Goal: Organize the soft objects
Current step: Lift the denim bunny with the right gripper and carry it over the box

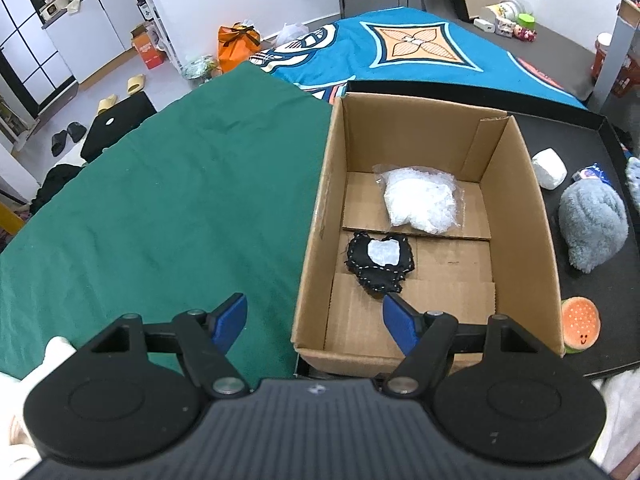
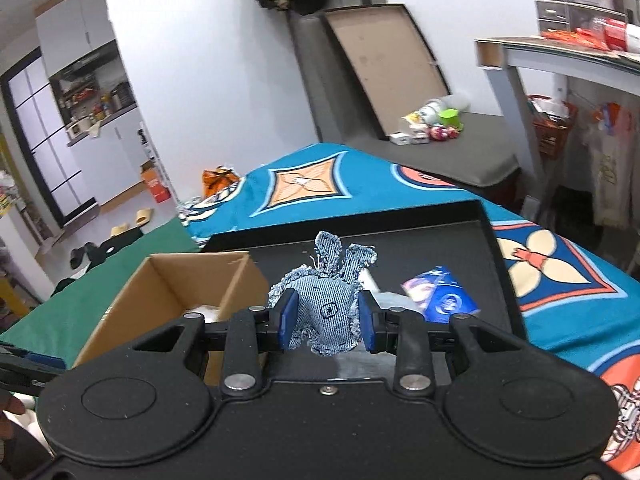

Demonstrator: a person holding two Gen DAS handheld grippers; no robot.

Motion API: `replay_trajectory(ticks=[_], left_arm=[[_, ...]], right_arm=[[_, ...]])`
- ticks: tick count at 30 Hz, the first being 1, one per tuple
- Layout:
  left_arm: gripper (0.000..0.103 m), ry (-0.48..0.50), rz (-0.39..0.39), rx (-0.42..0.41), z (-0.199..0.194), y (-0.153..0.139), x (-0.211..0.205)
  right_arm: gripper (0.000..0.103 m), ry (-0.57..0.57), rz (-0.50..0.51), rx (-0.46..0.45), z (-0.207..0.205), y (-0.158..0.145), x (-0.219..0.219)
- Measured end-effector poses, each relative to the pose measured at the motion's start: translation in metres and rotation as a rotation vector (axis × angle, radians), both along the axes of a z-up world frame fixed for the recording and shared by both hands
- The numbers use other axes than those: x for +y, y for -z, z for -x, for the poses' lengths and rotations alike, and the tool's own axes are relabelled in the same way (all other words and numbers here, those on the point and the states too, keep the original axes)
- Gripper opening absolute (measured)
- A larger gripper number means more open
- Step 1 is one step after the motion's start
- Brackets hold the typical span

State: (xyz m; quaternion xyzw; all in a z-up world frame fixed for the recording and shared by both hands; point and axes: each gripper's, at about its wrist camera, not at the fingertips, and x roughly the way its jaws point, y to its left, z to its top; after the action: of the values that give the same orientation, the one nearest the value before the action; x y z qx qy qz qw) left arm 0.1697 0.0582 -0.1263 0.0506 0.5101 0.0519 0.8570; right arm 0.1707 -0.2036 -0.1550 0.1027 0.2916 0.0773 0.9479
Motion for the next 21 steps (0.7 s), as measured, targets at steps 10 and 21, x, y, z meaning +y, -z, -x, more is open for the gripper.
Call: replay_trajectory(ticks=[10, 21], left_arm=[[0.071, -0.012, 0.064, -0.025, 0.004, 0.009, 0.011], [0.043, -0.041, 0.145, -0.074, 0.011, 0.019, 0.024]], right_arm=[[0.033, -0.093, 0.008, 0.009, -0.002, -0.008, 0.039], [0.033, -0.191, 0.049, 0.039, -0.006, -0.011, 0.088]])
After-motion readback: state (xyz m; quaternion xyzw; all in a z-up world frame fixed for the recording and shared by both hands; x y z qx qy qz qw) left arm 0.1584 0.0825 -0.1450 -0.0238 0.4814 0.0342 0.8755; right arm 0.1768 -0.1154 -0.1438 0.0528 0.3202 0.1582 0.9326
